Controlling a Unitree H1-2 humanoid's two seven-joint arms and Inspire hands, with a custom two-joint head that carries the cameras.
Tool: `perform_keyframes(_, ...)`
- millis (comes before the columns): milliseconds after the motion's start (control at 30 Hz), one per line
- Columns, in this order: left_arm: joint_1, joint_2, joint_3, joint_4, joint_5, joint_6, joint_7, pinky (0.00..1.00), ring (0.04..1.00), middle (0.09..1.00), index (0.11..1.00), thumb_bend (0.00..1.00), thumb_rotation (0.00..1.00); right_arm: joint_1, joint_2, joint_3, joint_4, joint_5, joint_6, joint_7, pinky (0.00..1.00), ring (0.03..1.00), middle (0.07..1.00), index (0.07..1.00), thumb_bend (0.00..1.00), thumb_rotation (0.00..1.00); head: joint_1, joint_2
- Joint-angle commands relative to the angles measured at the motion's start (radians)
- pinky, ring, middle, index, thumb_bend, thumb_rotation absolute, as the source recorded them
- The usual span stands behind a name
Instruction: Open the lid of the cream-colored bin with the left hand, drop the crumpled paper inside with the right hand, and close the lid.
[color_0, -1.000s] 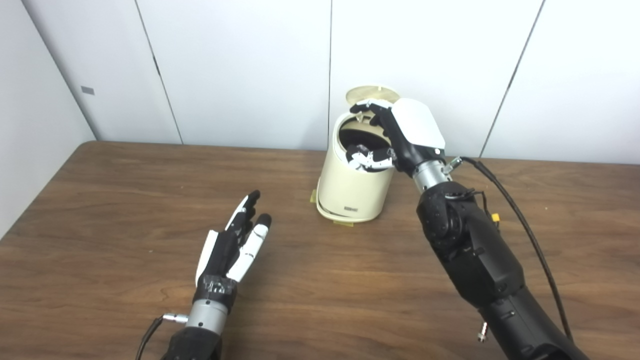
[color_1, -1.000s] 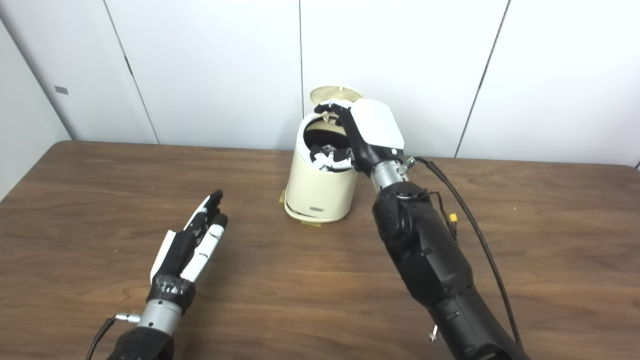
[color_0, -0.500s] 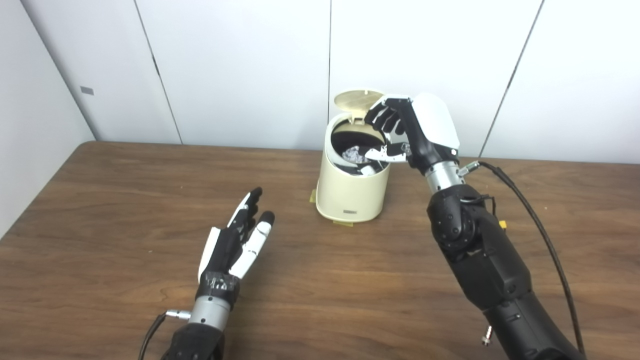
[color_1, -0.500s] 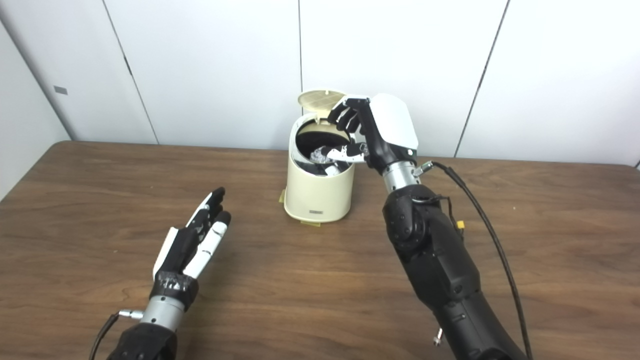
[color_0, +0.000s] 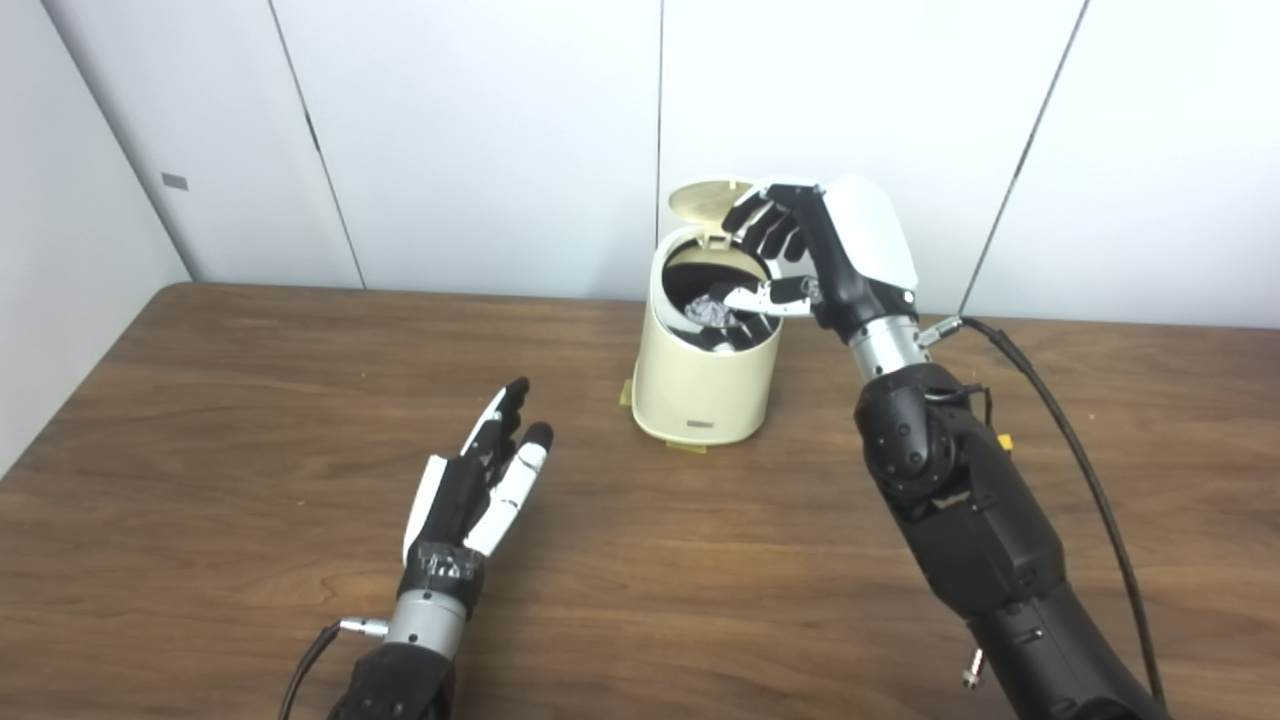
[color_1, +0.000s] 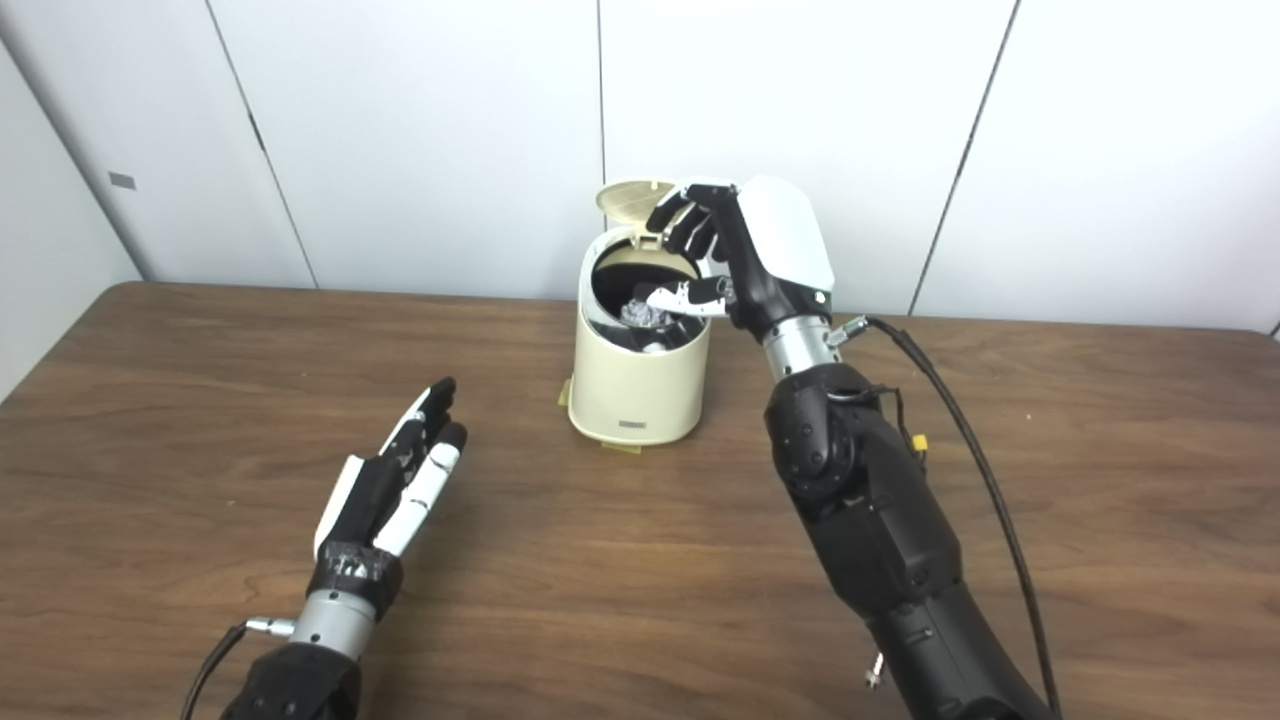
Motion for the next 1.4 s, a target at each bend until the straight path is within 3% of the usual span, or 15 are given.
perform_keyframes(0,-0.04,-0.005,0.008,-0.012,-0.018,-0.039,0.002,1.0,1.0,0.988,1.0,0.53,0.72,-0.024,-0.012,-0.043,-0.07,0.033,0.0,-0.007,0.36,0.442,0.448,0.527,0.53,0.0,-0.002,0.002)
perform_keyframes(233,-0.084,-0.007,0.029,0.001,-0.05,-0.005,0.003,1.0,1.0,0.997,1.0,0.55,0.8,0.028,-0.009,-0.149,-0.171,0.152,0.092,0.059,0.41,0.494,0.462,0.516,0.53,0.0,-0.008,-0.003)
perform_keyframes(467,-0.183,-0.011,0.063,0.029,-0.117,0.066,-0.001,1.0,1.0,1.0,1.0,0.51,0.83,0.112,-0.006,-0.25,-0.297,0.242,0.274,0.112,0.42,0.516,0.482,0.503,0.52,0.01,-0.017,-0.008)
perform_keyframes(533,-0.215,-0.007,0.073,0.04,-0.136,0.091,-0.001,1.0,1.0,1.0,1.0,0.5,0.84,0.147,-0.003,-0.288,-0.306,0.313,0.262,0.123,0.46,0.542,0.49,0.496,0.52,0.01,-0.023,-0.008)
perform_keyframes(633,-0.262,-0.001,0.091,0.062,-0.168,0.113,-0.004,1.0,1.0,1.0,1.0,0.5,0.82,0.198,0.011,-0.334,-0.315,0.397,0.278,0.13,0.53,0.601,0.627,0.495,0.5,0.14,-0.027,-0.005)
perform_keyframes(833,-0.358,0.03,0.103,0.142,-0.196,0.123,-0.022,1.0,1.0,1.0,1.0,0.49,0.87,0.295,0.052,-0.409,-0.336,0.581,0.296,0.16,0.62,0.715,0.734,0.498,0.5,0.16,-0.042,-0.004)
perform_keyframes(867,-0.37,0.032,0.103,0.148,-0.197,0.133,-0.019,1.0,1.0,1.0,1.0,0.49,0.88,0.307,0.052,-0.409,-0.34,0.598,0.295,0.167,0.66,0.749,0.766,0.65,0.49,0.34,-0.042,-0.004)
perform_keyframes(900,-0.383,0.034,0.103,0.156,-0.198,0.141,-0.018,1.0,1.0,1.0,1.0,0.49,0.88,0.32,0.051,-0.407,-0.346,0.615,0.293,0.175,0.67,0.76,0.776,0.702,0.49,0.4,-0.043,-0.004)
perform_keyframes(967,-0.406,0.042,0.103,0.175,-0.205,0.148,-0.026,1.0,1.0,1.0,1.0,0.5,0.86,0.345,0.052,-0.405,-0.356,0.651,0.284,0.189,0.71,0.8,0.816,0.759,0.48,0.53,-0.043,-0.002)
perform_keyframes(1067,-0.447,0.056,0.09,0.207,-0.201,0.151,-0.045,1.0,1.0,1.0,1.0,0.53,0.86,0.386,0.055,-0.406,-0.383,0.697,0.296,0.202,0.82,0.869,0.887,0.826,0.57,0.76,-0.046,-0.001)
perform_keyframes(1200,-0.498,0.057,0.082,0.246,-0.205,0.156,-0.056,1.0,1.0,1.0,1.0,0.52,0.86,0.438,0.019,-0.359,-0.402,0.684,0.289,0.232,0.88,0.93,0.941,0.888,0.6,0.89,-0.047,-0.003)
perform_keyframes(1367,-0.553,0.059,0.059,0.283,-0.185,0.183,-0.057,1.0,1.0,1.0,1.0,0.55,0.87,0.489,0.016,-0.332,-0.379,0.673,0.234,0.216,0.92,0.963,0.966,0.921,0.63,0.92,-0.044,-0.009)
